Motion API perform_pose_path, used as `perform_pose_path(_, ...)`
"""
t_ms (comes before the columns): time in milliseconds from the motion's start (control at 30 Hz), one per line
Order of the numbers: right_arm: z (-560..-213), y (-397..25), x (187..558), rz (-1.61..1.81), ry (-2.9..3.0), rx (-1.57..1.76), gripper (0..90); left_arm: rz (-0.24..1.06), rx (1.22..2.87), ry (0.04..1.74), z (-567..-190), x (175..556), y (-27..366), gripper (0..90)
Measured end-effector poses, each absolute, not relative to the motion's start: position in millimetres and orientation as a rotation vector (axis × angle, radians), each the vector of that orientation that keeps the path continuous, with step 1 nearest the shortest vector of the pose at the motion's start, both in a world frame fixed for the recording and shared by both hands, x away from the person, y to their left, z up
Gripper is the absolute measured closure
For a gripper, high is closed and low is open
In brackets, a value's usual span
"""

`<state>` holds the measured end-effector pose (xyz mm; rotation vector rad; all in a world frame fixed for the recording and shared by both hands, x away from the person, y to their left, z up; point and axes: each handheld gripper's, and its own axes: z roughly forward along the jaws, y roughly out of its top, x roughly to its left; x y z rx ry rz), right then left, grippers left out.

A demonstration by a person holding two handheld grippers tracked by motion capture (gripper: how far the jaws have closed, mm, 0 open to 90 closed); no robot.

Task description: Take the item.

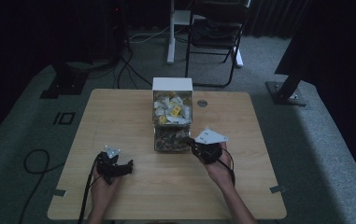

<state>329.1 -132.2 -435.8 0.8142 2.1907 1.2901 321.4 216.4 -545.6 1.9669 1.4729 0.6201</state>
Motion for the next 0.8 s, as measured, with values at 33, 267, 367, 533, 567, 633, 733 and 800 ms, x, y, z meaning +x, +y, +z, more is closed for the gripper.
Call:
perform_pose_path(33,-435,-133,329,1.29,2.189,0.815,90.0,0.62,1.967,1.473,-546,321,216,10.7)
perform_pose_path(267,-434,-140,328,1.281,2.178,0.822,90.0,0.62,1.967,1.473,-546,321,216,10.7)
perform_pose_path(367,-432,-142,328,1.278,2.172,0.825,90.0,0.62,1.968,1.473,-546,321,216,10.7)
perform_pose_path(533,-430,-146,327,1.269,2.164,0.826,90.0,0.619,1.969,1.472,-545,321,216,10.7)
perform_pose_path(567,-429,-147,327,1.267,2.164,0.826,90.0,0.619,1.968,1.473,-545,321,216,10.7)
perform_pose_path(633,-429,-148,327,1.264,2.159,0.832,90.0,0.62,1.967,1.472,-546,321,216,10.6)
perform_pose_path(733,-428,-151,328,1.264,2.154,0.838,90.0,0.62,1.967,1.473,-546,321,216,10.6)
perform_pose_path(800,-427,-152,328,1.263,2.151,0.844,90.0,0.62,1.968,1.472,-546,321,216,10.7)
